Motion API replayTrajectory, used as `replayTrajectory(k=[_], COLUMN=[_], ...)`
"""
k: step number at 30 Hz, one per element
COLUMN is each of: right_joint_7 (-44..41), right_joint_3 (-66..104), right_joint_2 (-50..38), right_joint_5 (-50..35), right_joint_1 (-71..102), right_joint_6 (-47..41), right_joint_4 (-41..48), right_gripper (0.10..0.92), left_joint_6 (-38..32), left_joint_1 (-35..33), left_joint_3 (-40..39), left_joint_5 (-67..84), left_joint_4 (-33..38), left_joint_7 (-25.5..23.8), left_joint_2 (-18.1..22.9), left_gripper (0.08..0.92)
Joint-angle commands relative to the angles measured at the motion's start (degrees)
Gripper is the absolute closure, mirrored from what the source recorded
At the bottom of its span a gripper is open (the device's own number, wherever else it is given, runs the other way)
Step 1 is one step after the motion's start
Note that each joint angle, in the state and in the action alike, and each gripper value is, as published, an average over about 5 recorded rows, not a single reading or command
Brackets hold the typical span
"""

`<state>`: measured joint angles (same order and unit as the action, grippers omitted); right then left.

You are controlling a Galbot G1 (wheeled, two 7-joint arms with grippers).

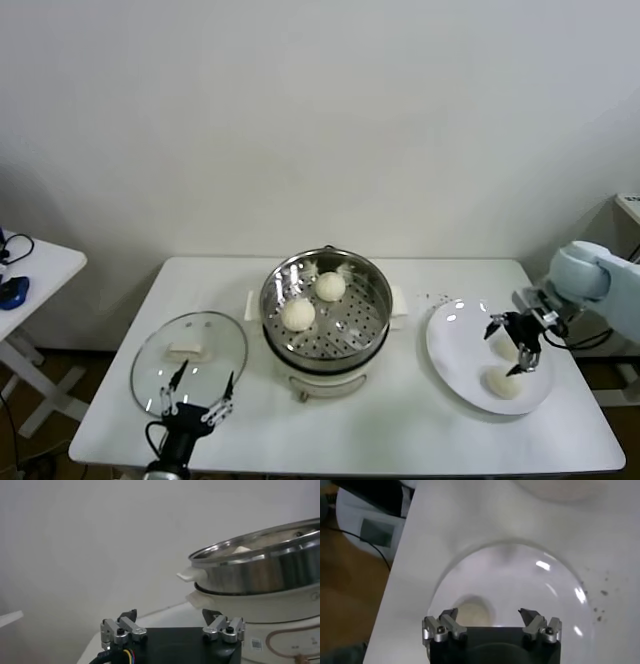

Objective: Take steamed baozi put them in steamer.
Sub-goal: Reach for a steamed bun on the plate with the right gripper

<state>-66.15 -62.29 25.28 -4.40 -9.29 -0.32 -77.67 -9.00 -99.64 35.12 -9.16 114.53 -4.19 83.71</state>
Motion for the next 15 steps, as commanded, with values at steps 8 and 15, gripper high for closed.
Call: replayTrajectory(k=[8, 15], right_joint_7=[1.7, 1.8], right_joint_3=[10.5, 10.6], right_joint_2=[1.2, 2.9], right_joint_5=[7.8, 7.7], right_joint_1=[14.0, 13.8], right_joint_6=[0.8, 0.8], right_joint_4=[4.9, 6.3], right_gripper=[0.203, 0.203], left_joint_6=[0.3, 0.0], left_joint_1=[0.3, 0.2], left_joint_3=[-0.2, -0.2], left_joint_5=[-0.6, -0.8], left_joint_4=[-0.4, -1.0], left_joint_7=[0.0, 0.0], left_joint_2=[0.1, 0.4], left_gripper=[0.177, 0.177])
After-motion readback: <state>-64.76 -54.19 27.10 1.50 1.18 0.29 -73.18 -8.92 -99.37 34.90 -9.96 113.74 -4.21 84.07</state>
